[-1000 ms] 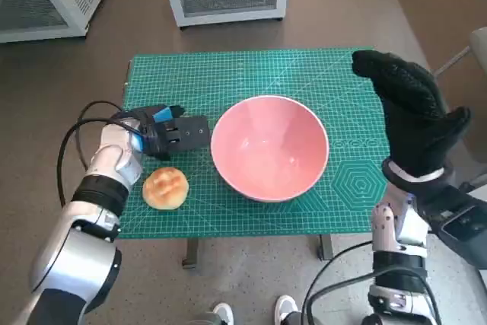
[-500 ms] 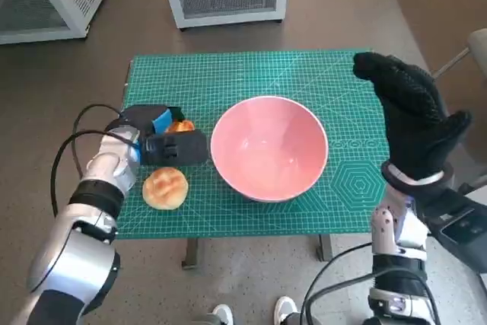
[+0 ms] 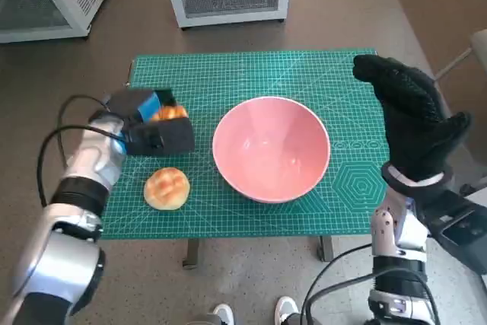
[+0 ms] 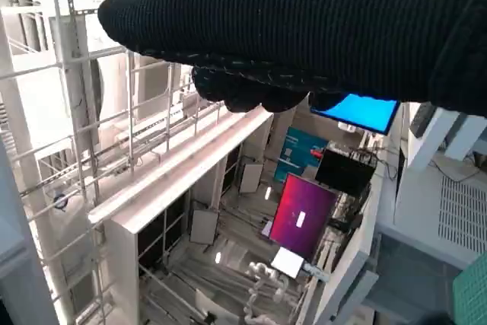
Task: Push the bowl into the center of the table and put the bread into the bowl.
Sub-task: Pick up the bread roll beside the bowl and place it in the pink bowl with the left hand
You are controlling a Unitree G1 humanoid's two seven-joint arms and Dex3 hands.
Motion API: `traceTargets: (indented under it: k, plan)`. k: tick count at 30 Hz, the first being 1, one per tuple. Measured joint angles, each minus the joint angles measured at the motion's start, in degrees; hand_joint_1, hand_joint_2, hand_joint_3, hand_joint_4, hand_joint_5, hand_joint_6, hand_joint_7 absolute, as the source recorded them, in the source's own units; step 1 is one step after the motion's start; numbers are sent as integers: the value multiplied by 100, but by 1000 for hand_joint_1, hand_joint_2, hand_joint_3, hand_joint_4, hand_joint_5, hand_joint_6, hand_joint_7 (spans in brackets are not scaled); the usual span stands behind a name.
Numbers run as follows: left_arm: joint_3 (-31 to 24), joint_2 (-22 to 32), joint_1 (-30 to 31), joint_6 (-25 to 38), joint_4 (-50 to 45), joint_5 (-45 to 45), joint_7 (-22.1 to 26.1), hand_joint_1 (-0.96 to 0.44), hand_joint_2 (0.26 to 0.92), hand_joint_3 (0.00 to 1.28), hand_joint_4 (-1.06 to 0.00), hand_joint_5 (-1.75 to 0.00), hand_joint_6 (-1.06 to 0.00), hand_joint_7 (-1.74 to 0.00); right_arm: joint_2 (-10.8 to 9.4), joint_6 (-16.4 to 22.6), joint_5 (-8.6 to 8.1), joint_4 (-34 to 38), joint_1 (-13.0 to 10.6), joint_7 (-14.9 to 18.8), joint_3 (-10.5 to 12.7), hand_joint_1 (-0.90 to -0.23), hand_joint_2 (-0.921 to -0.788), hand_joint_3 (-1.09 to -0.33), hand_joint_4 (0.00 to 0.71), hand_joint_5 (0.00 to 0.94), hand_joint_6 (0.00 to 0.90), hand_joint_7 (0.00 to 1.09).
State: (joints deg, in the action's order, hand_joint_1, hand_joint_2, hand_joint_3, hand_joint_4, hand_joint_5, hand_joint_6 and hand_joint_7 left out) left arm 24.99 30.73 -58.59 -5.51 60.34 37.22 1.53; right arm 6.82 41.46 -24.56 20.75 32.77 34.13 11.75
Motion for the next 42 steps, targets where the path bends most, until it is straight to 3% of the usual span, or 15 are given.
traceTargets:
  k: [13,27,33,39,41,42]
  plan:
    - [-754,273,720,148,-2932,-165,20,2,920,97,-696,-1167,-556,-1231,-24,6,-1,0,11,1,-8,-382,-921,-485,437,6,131,597]
    - [-814,98,1748,-73,-5756,-145,334,1,921,74,-704,-1119,-597,-1223,-33,2,-68,-1,-36,17,-39,-381,-921,-486,441,6,131,596]
    - [-586,-227,1844,-537,-6001,-158,486,1,920,100,-677,-1230,-576,-1167,-40,0,-117,-1,-85,23,-62,-380,-921,-486,442,6,131,596]
    - [-371,-500,1868,-764,-5662,-127,604,1,920,104,-669,-1257,-574,-1152,-37,2,-111,-12,-132,21,-65,-378,-921,-488,442,5,131,596]
    - [-310,-581,1862,-850,-5459,-117,605,1,920,118,-641,-1254,-566,-1193,-34,3,-105,-35,-165,18,-64,-378,-921,-489,442,5,130,597]
    - [-281,-629,1862,-893,-5346,-117,607,1,921,160,-575,-1285,-532,-1262,-32,4,-102,-46,-181,15,-63,-378,-921,-489,442,5,130,597]
